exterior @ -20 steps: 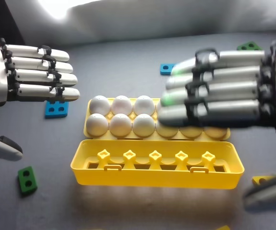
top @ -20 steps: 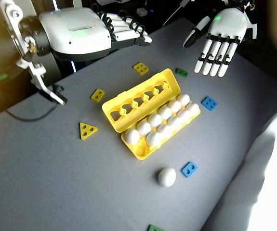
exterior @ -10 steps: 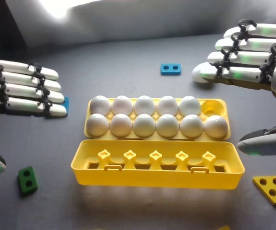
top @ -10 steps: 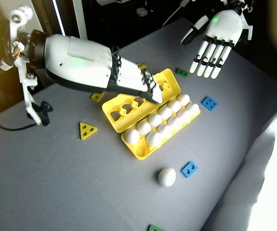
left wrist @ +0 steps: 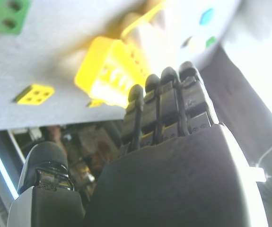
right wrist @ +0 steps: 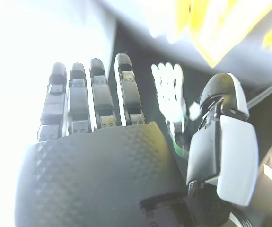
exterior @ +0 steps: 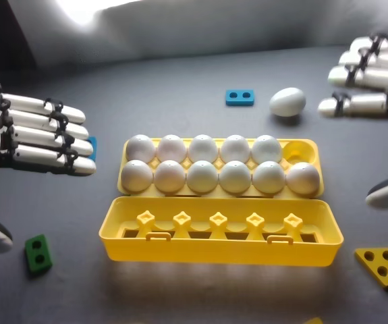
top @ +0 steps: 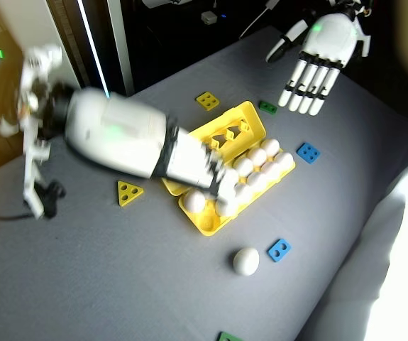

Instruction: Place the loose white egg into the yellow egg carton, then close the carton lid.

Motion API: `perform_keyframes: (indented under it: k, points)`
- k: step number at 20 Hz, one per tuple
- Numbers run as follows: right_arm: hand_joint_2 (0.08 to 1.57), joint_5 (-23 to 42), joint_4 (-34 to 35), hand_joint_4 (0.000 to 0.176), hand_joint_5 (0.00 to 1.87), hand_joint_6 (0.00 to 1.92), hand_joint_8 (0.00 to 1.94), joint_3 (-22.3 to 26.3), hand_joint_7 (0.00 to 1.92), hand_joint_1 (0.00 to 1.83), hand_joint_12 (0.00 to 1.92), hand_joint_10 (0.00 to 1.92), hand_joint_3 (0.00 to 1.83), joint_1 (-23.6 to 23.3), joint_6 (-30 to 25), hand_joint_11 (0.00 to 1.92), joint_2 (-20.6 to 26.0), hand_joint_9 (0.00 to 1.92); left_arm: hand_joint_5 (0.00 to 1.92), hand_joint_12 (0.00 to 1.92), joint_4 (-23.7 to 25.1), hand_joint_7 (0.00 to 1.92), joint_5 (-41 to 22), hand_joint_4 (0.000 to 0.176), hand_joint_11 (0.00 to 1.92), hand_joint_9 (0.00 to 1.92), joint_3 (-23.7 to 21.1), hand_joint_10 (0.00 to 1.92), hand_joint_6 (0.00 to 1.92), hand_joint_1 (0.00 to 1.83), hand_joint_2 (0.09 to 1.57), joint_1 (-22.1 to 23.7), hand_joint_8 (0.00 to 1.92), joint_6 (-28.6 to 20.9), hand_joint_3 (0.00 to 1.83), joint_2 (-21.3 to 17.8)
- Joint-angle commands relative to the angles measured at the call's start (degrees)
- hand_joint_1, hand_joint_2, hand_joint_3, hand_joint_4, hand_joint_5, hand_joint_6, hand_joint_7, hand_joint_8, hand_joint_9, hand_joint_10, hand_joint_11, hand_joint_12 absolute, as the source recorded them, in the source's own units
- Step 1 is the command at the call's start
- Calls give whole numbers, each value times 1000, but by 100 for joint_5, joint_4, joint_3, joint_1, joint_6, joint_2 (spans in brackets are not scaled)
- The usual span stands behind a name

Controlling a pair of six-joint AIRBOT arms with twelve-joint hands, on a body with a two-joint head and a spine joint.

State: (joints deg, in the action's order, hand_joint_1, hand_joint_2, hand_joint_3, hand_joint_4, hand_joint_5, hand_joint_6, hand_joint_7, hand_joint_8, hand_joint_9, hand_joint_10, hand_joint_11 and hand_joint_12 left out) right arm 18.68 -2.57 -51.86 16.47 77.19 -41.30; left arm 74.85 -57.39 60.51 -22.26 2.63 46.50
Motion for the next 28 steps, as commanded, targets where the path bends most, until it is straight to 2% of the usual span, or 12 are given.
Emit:
perform_keyframes:
  k: [1, 4, 7, 11, 13, 16, 20, 22, 24, 28]
  points:
    - [819, 729, 65, 131, 241, 7, 0, -136, 21, 318, 0, 0, 0, -113, -2, 0, -7, 0, 133, 26, -394, 137, -256, 0, 41, 99, 25, 11, 9, 0, 1126, 32, 12, -40, 6, -111]
    - [778, 577, 64, 161, 246, 4, 0, -701, 0, 366, 0, 0, 0, -191, -12, 0, -353, 0, 140, 29, -323, 144, -242, 0, 41, 104, 4, 10, 9, 0, 1126, -2, 12, -228, 4, -117]
    - [757, 576, -147, 175, 237, 0, 0, -1099, 0, 387, 5, 0, 0, -213, -11, 12, -702, 0, 153, 30, -202, 152, -217, 0, 41, 108, -6, 10, 12, 0, 1119, -22, 12, -274, 1, -119]
    - [731, 559, -148, 176, 290, 18, 0, -1599, 0, 608, 3, 0, 0, -244, -11, 3, -1204, 0, 169, 38, -28, 169, -239, 0, 50, 123, -14, 11, 13, 0, 1114, -132, 13, -418, 0, -119]
    - [734, 569, -147, 176, 313, 21, 0, -1897, 0, 681, 0, 0, 0, -245, -11, 0, -1475, 0, 177, 39, 75, 170, -248, 0, 47, 124, -10, 9, 12, 0, 1110, -148, 10, -640, 0, -127]
    - [734, 606, -147, 176, 430, 27, 0, -2281, 0, 788, 0, 0, 0, -287, -10, 1, -1802, 0, 183, 39, -28, 176, -231, 0, 39, 129, -30, 8, 11, 0, 1110, -251, 9, -611, 0, -218]
    - [811, 575, -146, 176, 530, 9, 0, -2726, 0, 962, 0, 0, 6, -363, -106, 1, -2147, 0, 200, 45, -39, 195, -327, 0, 43, 138, 0, 8, 12, 0, 1112, -566, 12, -589, 0, -333]
    - [832, 572, -145, 176, 565, 14, 0, -2892, 0, 949, 10, 0, 10, -387, -229, 22, -2292, 0, 200, 46, -54, 197, -398, 0, 39, 139, 60, 7, 10, 0, 1110, -769, 10, -591, 0, -351]
    - [842, 520, -145, 176, 676, 25, 0, -3011, 0, 976, 12, 0, 4, -404, -330, 16, -2409, 0, 207, 44, -95, 211, -432, 0, 30, 150, 64, 10, 11, 0, 1108, -844, 13, -612, 0, -312]
    - [827, 329, 260, 176, 668, 8, 0, -3046, 0, 968, 20, 0, 0, -478, -451, 22, -2452, 0, 231, 67, -72, 246, -770, 0, 40, 179, 57, 5, 2, 0, 1111, -899, 4, -634, 0, -190]
